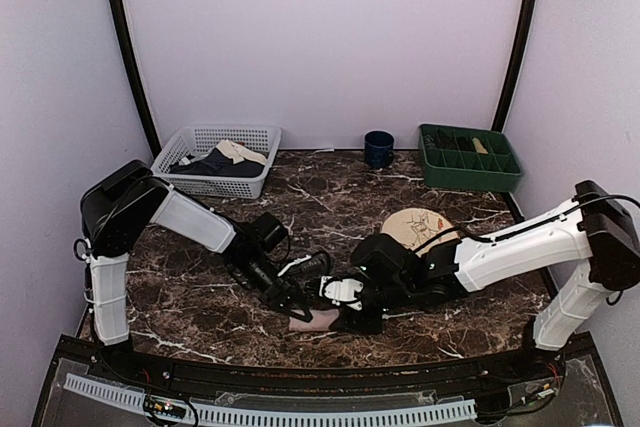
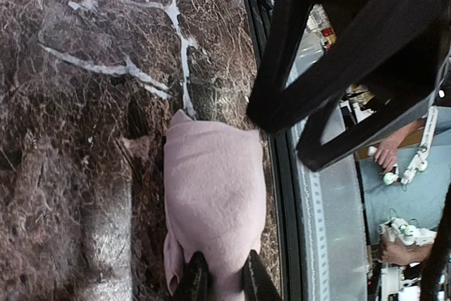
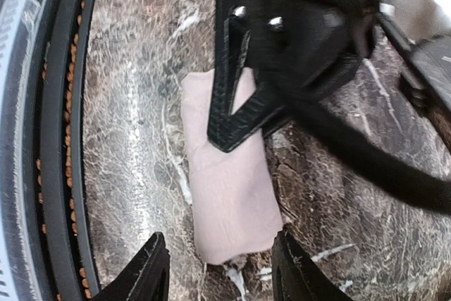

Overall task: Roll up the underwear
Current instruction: Roll the underwear at the center of the board, then pass from the left arm to the right

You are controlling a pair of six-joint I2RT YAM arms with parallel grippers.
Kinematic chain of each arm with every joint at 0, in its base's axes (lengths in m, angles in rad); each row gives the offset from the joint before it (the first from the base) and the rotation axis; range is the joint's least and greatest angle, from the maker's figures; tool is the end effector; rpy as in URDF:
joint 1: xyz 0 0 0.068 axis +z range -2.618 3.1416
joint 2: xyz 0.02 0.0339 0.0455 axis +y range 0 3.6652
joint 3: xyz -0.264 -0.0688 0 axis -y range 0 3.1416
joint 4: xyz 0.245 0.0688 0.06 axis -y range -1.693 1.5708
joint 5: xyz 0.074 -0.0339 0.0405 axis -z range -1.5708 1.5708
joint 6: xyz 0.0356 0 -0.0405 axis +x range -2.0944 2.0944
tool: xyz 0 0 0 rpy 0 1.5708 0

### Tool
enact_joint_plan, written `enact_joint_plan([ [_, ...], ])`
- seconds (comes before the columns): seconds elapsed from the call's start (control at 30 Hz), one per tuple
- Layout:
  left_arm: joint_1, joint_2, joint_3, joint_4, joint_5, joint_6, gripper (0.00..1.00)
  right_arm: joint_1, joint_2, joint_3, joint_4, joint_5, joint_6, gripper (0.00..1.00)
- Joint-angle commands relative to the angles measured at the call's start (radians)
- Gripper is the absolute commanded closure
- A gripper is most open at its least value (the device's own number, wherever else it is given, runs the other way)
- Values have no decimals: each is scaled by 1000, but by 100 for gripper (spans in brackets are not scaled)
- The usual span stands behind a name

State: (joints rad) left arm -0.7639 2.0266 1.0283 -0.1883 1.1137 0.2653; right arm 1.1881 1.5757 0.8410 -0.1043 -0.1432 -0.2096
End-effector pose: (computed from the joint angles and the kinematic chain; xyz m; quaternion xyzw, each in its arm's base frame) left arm 0.2328 -0.2672 0.0939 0.4980 0.6757 -0.5427 0.0291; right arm 0.1134 0.2953 0.1765 -0.6188 0.6966 0.2267 0.2836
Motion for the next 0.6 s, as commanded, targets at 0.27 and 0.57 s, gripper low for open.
enact_joint_plan([
  [0.27, 15, 107, 48, -110, 33, 5, 93, 65, 158, 98, 88, 118, -90, 49],
  [0.57, 27, 158, 78, -118, 55, 11, 93, 73, 229, 108, 98, 116, -103, 49],
])
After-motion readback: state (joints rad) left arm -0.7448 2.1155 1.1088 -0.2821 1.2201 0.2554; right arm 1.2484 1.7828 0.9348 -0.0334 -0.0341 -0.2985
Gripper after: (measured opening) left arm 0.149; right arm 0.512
